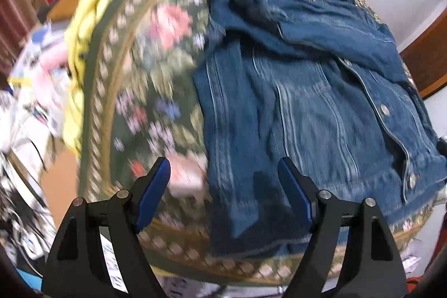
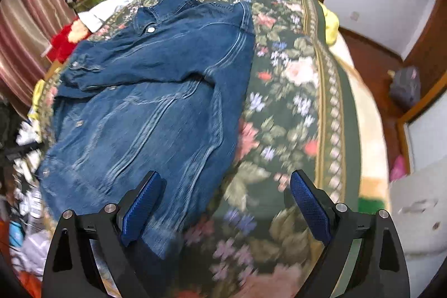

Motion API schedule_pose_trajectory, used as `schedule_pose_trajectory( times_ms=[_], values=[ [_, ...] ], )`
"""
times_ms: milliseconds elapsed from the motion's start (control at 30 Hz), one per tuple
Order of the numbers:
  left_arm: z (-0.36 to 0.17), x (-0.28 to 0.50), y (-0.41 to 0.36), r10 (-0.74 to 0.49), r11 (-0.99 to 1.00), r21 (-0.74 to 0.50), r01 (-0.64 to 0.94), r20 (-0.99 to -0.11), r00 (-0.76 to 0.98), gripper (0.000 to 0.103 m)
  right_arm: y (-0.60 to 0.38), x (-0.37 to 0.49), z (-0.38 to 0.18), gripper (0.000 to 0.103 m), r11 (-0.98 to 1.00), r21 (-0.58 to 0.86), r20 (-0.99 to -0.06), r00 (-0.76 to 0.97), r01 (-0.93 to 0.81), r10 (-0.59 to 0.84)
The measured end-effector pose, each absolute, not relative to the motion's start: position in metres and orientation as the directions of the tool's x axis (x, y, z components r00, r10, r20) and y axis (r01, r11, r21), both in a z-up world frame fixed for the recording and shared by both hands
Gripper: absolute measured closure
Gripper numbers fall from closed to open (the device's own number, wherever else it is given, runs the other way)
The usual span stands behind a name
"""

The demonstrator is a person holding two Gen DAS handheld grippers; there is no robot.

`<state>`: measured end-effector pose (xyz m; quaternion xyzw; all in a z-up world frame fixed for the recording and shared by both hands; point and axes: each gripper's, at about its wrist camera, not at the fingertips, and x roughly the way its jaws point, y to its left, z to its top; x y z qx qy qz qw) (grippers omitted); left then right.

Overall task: Fold large clothes
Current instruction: 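Grasp the jacket hem with both grippers and lift it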

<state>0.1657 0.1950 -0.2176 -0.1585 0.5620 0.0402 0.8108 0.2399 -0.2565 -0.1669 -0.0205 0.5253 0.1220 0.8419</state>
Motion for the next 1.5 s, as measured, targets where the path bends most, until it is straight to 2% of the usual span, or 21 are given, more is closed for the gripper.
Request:
schedule_pose_trajectory(
  times_ms=[167, 233, 300, 367, 433, 467, 533, 633, 667, 800, 1233, 1333, 1500],
  values=[
    [-0.24, 0.148, 0.191, -0.185, 0.913, -0.288, -0.29, -0.924, 0.335, 0.023, -0.263, 0.225, -0.172, 0.01, 0.936, 0.306, -0.866, 0.358, -0.174, 0.35],
    [-0.252, 0.141, 0.191, -0.233, 0.88, -0.343, -0.329, -0.914, 0.332, 0.023, -0.26, 0.219, -0.176, 0.016, 0.916, 0.361, -0.853, 0.337, -0.173, 0.399],
    [-0.257, 0.137, 0.192, -0.251, 0.854, -0.376, -0.358, -0.903, 0.349, 0.023, -0.255, 0.215, -0.175, 0.02, 0.918, 0.346, -0.849, 0.352, -0.191, 0.393],
    [-0.256, 0.134, 0.191, -0.253, 0.849, -0.386, -0.36, -0.896, 0.364, 0.024, -0.25, 0.211, -0.174, 0.03, 0.911, 0.352, -0.838, 0.362, -0.214, 0.408],
    [-0.254, 0.133, 0.189, -0.272, 0.849, -0.405, -0.34, -0.886, 0.376, 0.035, -0.247, 0.211, -0.174, 0.045, 0.899, 0.384, -0.825, 0.359, -0.211, 0.436],
    [-0.253, 0.131, 0.186, -0.289, 0.848, -0.42, -0.324, -0.878, 0.382, 0.048, -0.245, 0.211, -0.174, 0.049, 0.894, 0.397, -0.82, 0.357, -0.21, 0.448],
    [-0.247, 0.13, 0.18, -0.277, 0.865, -0.405, -0.298, -0.878, 0.39, 0.054, -0.242, 0.213, -0.174, 0.061, 0.888, 0.41, -0.814, 0.356, -0.209, 0.46],
    [-0.235, 0.13, 0.169, -0.249, 0.894, -0.373, -0.25, -0.875, 0.415, 0.069, -0.24, 0.215, -0.169, 0.075, 0.885, 0.413, -0.802, 0.375, -0.216, 0.465],
    [-0.23, 0.131, 0.168, -0.245, 0.898, -0.369, -0.239, -0.871, 0.426, 0.079, -0.24, 0.216, -0.167, 0.076, 0.882, 0.418, -0.796, 0.379, -0.219, 0.472],
    [-0.203, 0.135, 0.169, -0.237, 0.901, -0.379, -0.211, -0.837, 0.493, 0.085, -0.242, 0.223, -0.152, 0.08, 0.869, 0.436, -0.756, 0.429, -0.233, 0.494],
    [-0.076, 0.197, 0.184, -0.178, 0.919, -0.381, -0.097, -0.623, 0.762, 0.088, -0.218, 0.29, -0.077, 0.086, 0.86, 0.397, -0.607, 0.611, -0.322, 0.509],
    [-0.063, 0.226, 0.202, -0.14, 0.912, -0.389, -0.129, -0.593, 0.793, 0.088, -0.218, 0.324, -0.064, 0.087, 0.869, 0.392, -0.579, 0.652, -0.303, 0.489],
    [-0.073, 0.287, 0.24, -0.093, 0.867, -0.439, -0.234, -0.606, 0.79, 0.088, -0.216, 0.392, -0.065, 0.087, 0.881, 0.407, -0.584, 0.673, -0.241, 0.454]
  ],
)
